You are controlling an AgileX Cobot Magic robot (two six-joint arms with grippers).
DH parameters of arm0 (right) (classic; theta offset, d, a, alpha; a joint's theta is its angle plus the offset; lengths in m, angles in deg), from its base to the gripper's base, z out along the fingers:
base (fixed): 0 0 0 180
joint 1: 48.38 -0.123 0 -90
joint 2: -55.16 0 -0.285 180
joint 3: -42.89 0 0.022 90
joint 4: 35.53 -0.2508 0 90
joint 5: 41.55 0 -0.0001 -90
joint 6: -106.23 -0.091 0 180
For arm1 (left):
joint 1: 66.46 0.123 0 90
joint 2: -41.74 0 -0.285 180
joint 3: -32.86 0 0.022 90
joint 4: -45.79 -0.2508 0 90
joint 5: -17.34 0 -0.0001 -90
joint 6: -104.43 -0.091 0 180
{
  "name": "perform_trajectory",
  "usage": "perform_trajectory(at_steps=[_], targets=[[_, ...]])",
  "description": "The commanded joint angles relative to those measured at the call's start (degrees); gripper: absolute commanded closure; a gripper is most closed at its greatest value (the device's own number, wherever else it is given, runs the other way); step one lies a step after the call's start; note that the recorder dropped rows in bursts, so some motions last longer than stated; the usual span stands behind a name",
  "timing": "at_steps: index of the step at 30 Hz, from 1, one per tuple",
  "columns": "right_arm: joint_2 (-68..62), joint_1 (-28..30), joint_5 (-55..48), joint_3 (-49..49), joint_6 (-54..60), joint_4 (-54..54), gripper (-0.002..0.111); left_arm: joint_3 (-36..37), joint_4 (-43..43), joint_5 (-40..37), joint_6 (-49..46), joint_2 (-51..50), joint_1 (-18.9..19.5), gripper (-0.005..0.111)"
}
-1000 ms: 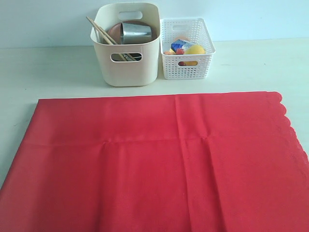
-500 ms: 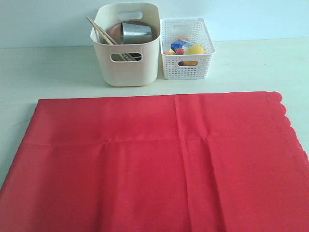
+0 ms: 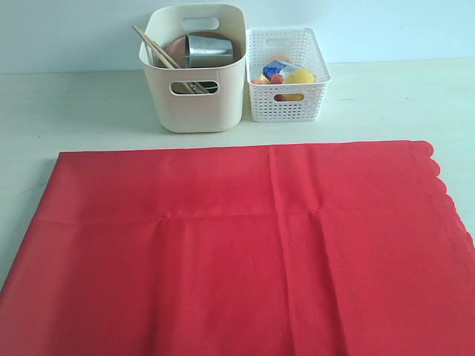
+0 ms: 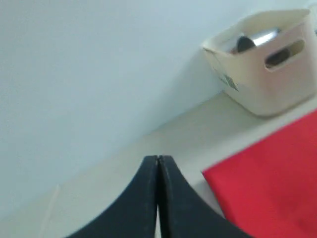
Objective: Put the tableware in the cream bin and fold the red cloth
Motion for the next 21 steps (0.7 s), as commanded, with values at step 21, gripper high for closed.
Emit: perform_trajectory(at_steps=[21], targets=[[0.4, -0.1, 0.1, 0.3, 0.2, 3.5, 0.108, -16.8, 84.7, 10.2, -26.3, -33.6, 0.0, 0.105]])
